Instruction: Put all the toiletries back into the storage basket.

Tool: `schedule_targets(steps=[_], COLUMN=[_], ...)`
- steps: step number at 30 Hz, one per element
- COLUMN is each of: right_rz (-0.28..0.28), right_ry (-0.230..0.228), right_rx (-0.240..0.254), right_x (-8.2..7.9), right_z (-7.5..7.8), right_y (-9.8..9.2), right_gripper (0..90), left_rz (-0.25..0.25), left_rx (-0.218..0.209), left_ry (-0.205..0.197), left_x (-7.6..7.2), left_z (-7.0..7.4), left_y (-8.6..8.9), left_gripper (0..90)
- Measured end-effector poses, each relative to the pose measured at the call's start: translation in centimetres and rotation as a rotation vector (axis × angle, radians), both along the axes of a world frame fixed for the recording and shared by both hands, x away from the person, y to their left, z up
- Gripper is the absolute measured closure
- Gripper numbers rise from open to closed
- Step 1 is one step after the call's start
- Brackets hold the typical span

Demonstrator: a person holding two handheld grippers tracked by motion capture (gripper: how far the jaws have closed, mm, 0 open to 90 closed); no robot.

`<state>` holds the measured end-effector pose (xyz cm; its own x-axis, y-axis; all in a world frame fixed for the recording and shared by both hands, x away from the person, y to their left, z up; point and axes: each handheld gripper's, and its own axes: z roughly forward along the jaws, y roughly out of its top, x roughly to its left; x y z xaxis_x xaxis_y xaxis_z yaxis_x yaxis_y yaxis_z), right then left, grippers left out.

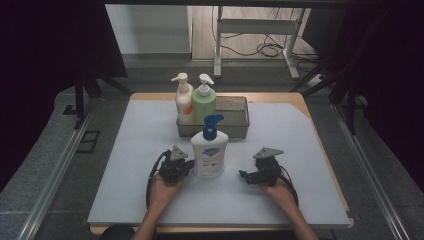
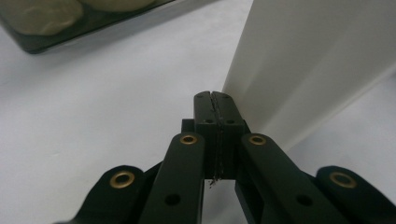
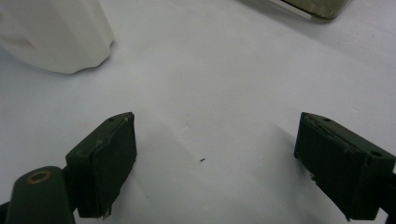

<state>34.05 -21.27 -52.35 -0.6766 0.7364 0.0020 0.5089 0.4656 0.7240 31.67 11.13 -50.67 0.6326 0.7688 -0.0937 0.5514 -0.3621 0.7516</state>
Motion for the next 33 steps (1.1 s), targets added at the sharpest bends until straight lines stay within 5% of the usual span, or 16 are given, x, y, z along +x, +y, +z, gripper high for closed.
schedule_targets(steps=[20,23,26,33], right_rz=[0.000,0.000,0.000,0.001], right_ry=[0.001,0.001,0.001,0.001], right_rx=[-0.001,-0.001,-0.002,-0.002], right_x=[0.0,0.0,0.0,0.0], right_z=[0.0,0.0,0.0,0.0], right_y=[0.0,0.0,0.0,0.0], right_gripper=[12.7,12.7,12.7,12.8], left_rz=[-0.148,-0.124,-0.093,-0.132], left_rx=[0.009,0.051,0.044,0.046], left_ry=[0.034,0.025,0.030,0.027], left_x=[-2.4,-2.1,-1.3,-1.2], left_z=[-0.6,-0.6,-1.0,-1.1], left_y=[-1.9,-2.1,-2.1,-2.5], left_gripper=[88.2,86.5,86.0,89.0])
